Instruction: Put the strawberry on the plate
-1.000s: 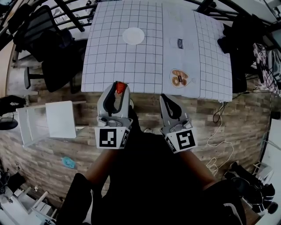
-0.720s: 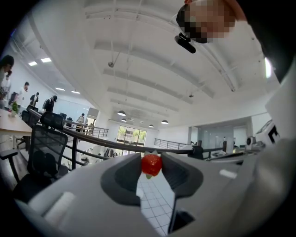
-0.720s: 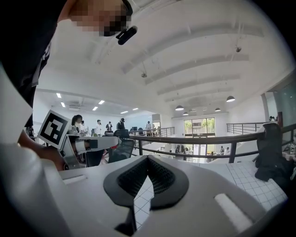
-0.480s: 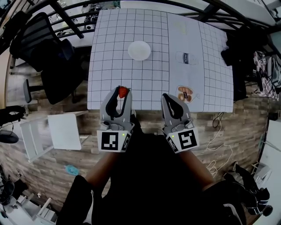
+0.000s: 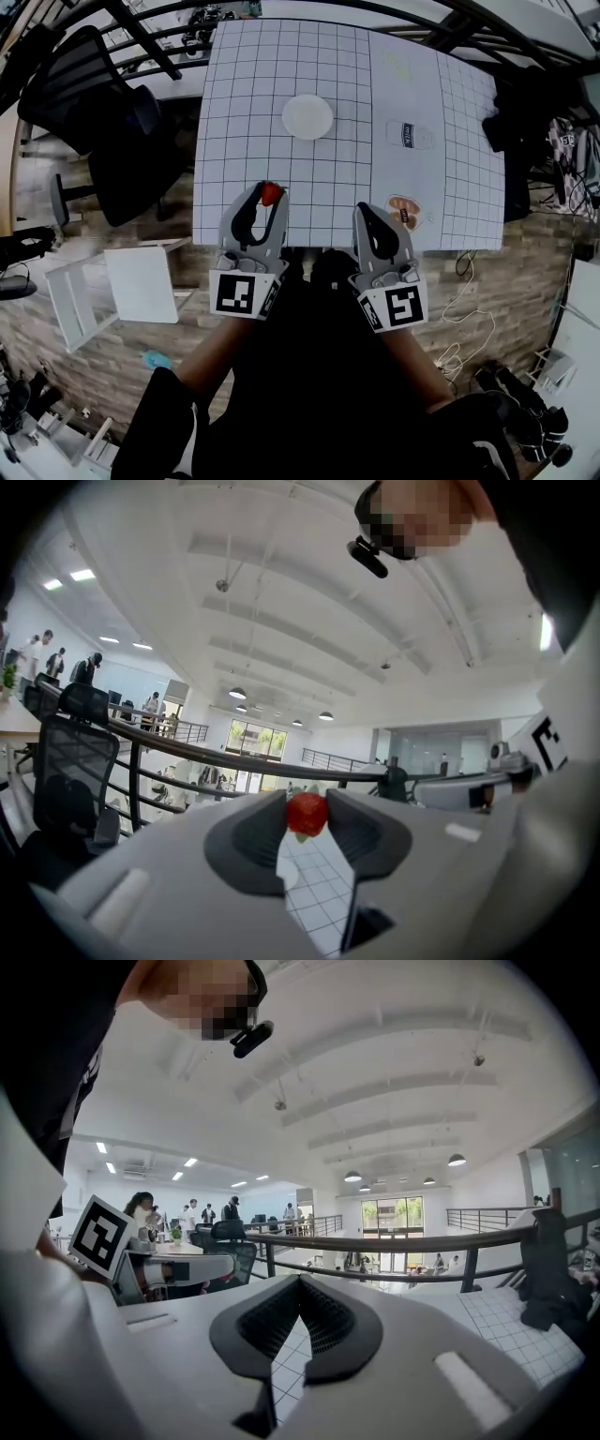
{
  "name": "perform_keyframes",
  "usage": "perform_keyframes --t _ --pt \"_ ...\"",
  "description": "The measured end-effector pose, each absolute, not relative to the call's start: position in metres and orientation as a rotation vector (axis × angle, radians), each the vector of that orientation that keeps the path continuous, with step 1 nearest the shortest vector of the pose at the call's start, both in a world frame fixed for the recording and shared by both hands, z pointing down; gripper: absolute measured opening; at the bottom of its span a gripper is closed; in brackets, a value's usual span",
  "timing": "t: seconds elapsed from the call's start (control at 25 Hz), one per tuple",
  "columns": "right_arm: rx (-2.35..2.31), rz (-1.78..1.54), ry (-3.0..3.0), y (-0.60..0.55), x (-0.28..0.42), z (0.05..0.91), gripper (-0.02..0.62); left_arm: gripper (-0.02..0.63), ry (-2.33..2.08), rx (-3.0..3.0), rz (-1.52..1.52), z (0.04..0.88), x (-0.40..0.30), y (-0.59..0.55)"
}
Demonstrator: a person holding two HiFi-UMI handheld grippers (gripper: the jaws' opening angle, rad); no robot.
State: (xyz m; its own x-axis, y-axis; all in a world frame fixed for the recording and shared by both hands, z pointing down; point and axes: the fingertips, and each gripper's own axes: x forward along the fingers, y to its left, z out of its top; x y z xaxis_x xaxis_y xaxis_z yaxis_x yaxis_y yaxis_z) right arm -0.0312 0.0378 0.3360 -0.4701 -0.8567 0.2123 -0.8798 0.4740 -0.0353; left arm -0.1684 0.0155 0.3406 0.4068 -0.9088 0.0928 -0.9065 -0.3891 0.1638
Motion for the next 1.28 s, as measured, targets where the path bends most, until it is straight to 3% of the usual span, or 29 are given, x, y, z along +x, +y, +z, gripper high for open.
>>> perform_keyframes --t 0.76,1.28 --pt "1.417 0.251 -2.713 -0.084 -0.007 0.334 -0.003 0.133 -1.585 2.327 0.089 0.397 -0.104 -0.101" --pt "1.438 0.380 -2.644 -0.132 0.026 0.365 -0.003 0.133 -1.601 2.309 0.333 0.470 -0.091 -0.169"
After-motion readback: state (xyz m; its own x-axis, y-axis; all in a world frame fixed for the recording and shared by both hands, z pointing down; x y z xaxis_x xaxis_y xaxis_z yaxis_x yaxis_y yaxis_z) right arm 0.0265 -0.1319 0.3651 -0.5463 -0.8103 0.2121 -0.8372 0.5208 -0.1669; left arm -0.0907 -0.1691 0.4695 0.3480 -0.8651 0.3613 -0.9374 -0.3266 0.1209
